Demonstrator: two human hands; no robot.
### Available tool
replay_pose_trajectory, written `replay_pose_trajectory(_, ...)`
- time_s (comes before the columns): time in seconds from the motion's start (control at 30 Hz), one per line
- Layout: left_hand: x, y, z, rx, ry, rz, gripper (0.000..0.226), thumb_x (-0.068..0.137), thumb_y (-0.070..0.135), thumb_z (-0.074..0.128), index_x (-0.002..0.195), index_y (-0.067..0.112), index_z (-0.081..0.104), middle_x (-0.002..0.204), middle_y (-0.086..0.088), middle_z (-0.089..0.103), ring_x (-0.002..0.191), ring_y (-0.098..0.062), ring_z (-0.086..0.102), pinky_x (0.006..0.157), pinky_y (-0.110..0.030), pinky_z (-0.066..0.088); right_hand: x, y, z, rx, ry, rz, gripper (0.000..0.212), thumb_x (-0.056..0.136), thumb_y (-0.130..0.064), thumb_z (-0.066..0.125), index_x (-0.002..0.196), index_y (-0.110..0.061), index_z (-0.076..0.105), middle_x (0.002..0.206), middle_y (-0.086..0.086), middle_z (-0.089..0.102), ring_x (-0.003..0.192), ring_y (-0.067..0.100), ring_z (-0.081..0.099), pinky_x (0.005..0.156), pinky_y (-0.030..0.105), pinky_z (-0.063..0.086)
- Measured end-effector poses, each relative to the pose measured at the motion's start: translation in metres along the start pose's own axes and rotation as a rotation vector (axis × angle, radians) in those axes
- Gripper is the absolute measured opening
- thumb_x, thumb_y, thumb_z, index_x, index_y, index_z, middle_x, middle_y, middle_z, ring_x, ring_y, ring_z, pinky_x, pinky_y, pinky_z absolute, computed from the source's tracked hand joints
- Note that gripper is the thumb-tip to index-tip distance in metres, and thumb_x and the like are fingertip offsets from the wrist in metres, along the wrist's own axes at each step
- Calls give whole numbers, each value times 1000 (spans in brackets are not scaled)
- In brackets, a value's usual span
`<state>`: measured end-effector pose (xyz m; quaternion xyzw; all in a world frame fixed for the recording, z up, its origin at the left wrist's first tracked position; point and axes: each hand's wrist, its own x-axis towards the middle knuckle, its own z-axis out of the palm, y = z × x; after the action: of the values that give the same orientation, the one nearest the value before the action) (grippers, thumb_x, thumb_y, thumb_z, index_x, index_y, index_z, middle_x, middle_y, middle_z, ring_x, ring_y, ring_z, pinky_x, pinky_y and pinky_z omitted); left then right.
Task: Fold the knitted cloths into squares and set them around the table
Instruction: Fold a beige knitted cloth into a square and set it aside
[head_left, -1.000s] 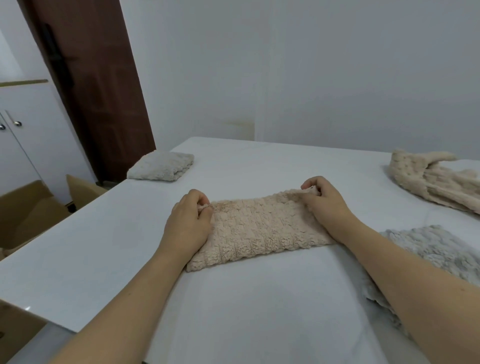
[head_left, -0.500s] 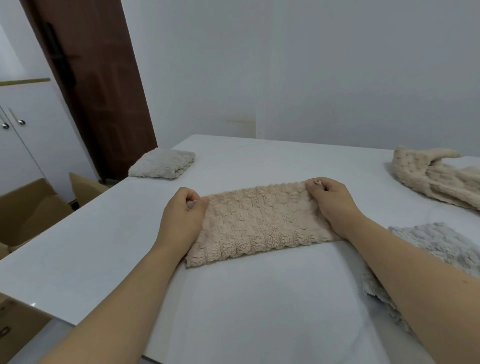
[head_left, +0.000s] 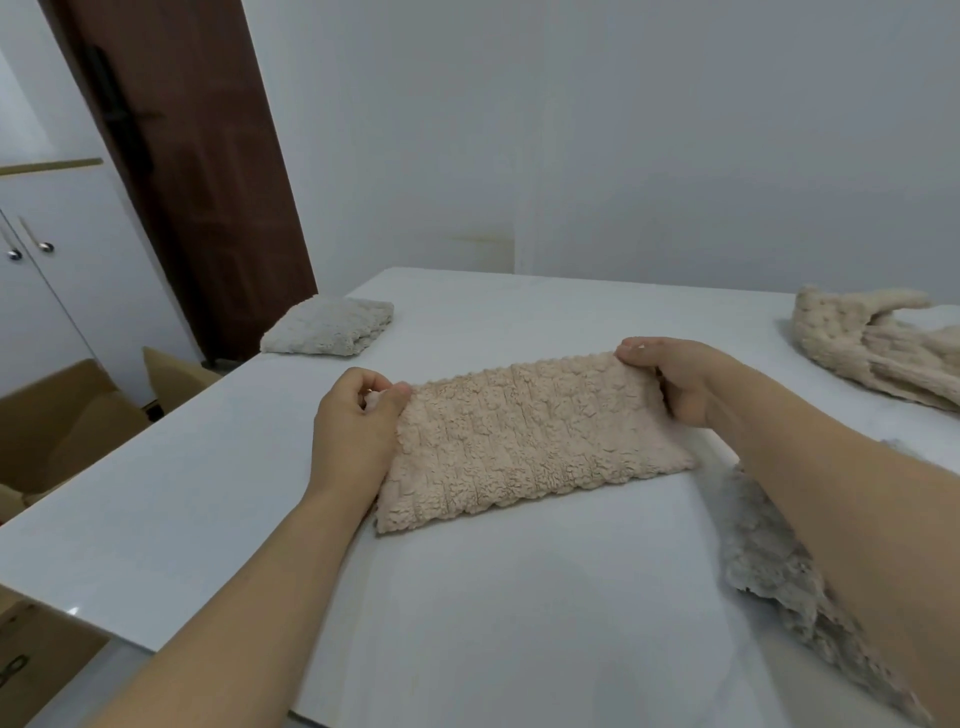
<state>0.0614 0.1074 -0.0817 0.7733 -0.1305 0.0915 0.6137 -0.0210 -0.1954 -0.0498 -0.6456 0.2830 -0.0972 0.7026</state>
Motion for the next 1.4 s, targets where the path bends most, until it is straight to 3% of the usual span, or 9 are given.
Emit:
replay_pose_trajectory(0.13,3,-4,2,0,19,-33,9,92,31,64,94,25,58,89,-12,67,71,-24,60,68,-45,52,12,-25,14,-149,172,23,31,91,-6,62,121,-12,59,83,8,60,68,20,54,75,36,49)
replay_pose_trajectory(0.3,6,-7,5,65,49,-40,8,95,28,61,98,22,57,81,-5,64,62,-16,55,59,-31,43,4,-31,56,-727,412,-394,38,92,-15,50,129,-14,51,133,12,48,112,30,52,96,43,46)
replay_pose_trajectory(0.4,6,-7,6,102,67,-50,8,95,28,61,96,20,58,82,0,62,64,-13,55,57,-28,39,-22,-2,73,-1225,285,-657,42,97,-36,40,135,-20,47,142,10,40,126,31,43,104,44,33)
replay_pose_trajectory(0.47,8,-7,6,128,80,-57,9,95,28,60,96,19,59,85,3,61,69,-10,55,59,-26,40,-30,26,75,-1386,117,-573,53,98,-51,25,144,-27,37,153,7,31,139,28,31,114,49,19)
replay_pose_trajectory(0.67,9,-1,3,147,194,-156,12,94,15,55,107,15,56,101,1,59,85,-15,58,63,-21,38,-25,52,72,-1429,16,-387,57,97,-55,8,152,-39,7,163,-2,0,149,24,-4,116,57,-8)
replay_pose_trajectory(0.77,2,19,10,278,168,-30,30,93,8,45,122,14,49,128,-2,44,109,-18,50,85,-27,39,-22,51,71,-1416,12,-377,55,98,-53,6,152,-41,7,163,-4,-2,149,25,-6,114,60,-10)
replay_pose_trajectory(0.97,-27,38,75,599,-258,397,42,99,17,39,141,12,45,147,-4,46,136,-21,38,118,-38,22,-19,48,67,-1287,42,-423,50,102,-41,11,152,-36,19,162,-6,11,149,19,5,115,57,-2)
replay_pose_trajectory(1.2,-22,15,62,1003,-584,162,60,103,48,15,159,27,8,167,-1,3,153,-23,-1,122,-47,-5,-16,47,68,-1378,75,-397,52,101,-39,14,153,-34,12,162,-5,5,149,19,2,117,55,-1)
replay_pose_trajectory(1.4,-21,-1,20,976,-483,94,58,102,51,19,157,33,15,166,6,12,152,-19,7,122,-47,2,-11,43,66,-1397,15,-365,53,100,-42,11,153,-38,6,163,-6,-1,149,19,-4,117,53,-5)
